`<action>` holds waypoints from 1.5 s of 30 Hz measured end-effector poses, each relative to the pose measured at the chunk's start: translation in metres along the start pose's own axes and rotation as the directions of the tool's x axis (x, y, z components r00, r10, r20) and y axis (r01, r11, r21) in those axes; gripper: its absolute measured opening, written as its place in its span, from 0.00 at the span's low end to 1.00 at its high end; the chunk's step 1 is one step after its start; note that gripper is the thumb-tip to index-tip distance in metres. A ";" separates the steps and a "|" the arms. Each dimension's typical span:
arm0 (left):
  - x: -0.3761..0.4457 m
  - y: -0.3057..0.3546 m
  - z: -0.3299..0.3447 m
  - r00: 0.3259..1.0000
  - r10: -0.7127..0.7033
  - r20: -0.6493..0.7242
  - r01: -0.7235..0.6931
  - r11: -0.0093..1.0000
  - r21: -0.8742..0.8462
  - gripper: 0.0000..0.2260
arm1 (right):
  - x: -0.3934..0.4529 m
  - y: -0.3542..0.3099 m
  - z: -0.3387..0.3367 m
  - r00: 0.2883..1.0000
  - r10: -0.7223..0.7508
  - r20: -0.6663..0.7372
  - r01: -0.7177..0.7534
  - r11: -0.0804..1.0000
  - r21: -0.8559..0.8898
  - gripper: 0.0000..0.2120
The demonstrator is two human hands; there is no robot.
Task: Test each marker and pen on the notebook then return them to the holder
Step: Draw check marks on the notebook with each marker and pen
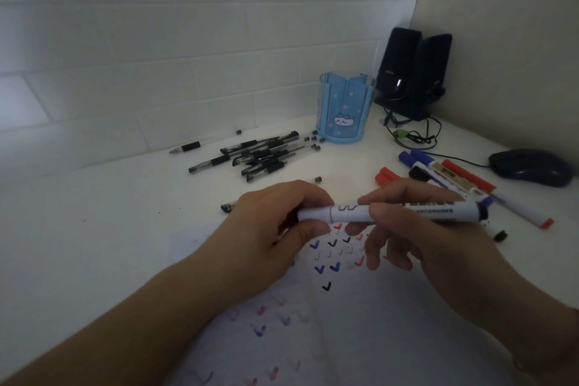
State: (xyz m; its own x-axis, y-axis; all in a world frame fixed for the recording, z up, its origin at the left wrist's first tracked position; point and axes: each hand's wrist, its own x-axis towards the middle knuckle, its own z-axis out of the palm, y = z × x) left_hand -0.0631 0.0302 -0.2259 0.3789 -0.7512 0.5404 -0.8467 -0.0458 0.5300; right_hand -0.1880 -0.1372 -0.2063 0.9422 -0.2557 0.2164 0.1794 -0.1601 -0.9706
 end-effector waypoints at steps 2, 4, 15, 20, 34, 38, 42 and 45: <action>0.000 0.000 0.001 0.999 -0.035 -0.027 0.033 0.997 -0.073 0.08 | -0.001 -0.001 0.002 1.000 -0.014 -0.005 0.014 1.000 -0.008 0.20; 0.000 0.003 0.001 0.998 -0.055 -0.035 0.051 0.993 -0.110 0.09 | -0.002 -0.002 0.004 1.000 -0.024 0.001 0.024 1.000 -0.003 0.19; 0.000 0.007 0.002 0.991 -0.131 -0.014 0.125 0.970 -0.210 0.05 | -0.002 -0.006 0.011 0.995 -0.090 -0.043 0.083 0.985 -0.155 0.11; 0.005 -0.004 0.001 0.990 -0.117 -0.073 0.116 0.993 -0.009 0.12 | -0.007 -0.013 0.015 0.988 -0.144 -0.056 0.131 0.975 -0.180 0.10; 0.005 -0.037 -0.020 0.853 -0.477 -0.211 0.510 0.681 0.525 0.13 | 0.018 -0.007 -0.090 0.932 -0.101 -0.349 -0.276 0.429 -0.860 0.32; 0.005 -0.043 -0.023 0.807 -0.551 -0.214 0.569 0.626 0.533 0.10 | 0.020 -0.002 -0.091 0.925 0.021 -0.380 -0.376 0.210 -0.902 0.15; 0.006 -0.047 -0.023 0.811 -0.548 -0.204 0.562 0.634 0.531 0.07 | 0.020 0.002 -0.087 0.925 0.141 -0.354 -0.373 0.154 -0.915 0.08; 0.006 -0.048 -0.023 0.816 -0.541 -0.205 0.556 0.636 0.535 0.05 | 0.022 0.002 -0.086 0.919 0.170 -0.357 -0.382 0.152 -0.912 0.07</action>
State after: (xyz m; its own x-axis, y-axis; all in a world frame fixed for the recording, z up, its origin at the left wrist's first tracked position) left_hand -0.0120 0.0434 -0.2328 0.8437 -0.4528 0.2882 -0.5273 -0.7995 0.2876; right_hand -0.1913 -0.2251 -0.1948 0.7952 -0.6021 0.0717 -0.5905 -0.7958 -0.1343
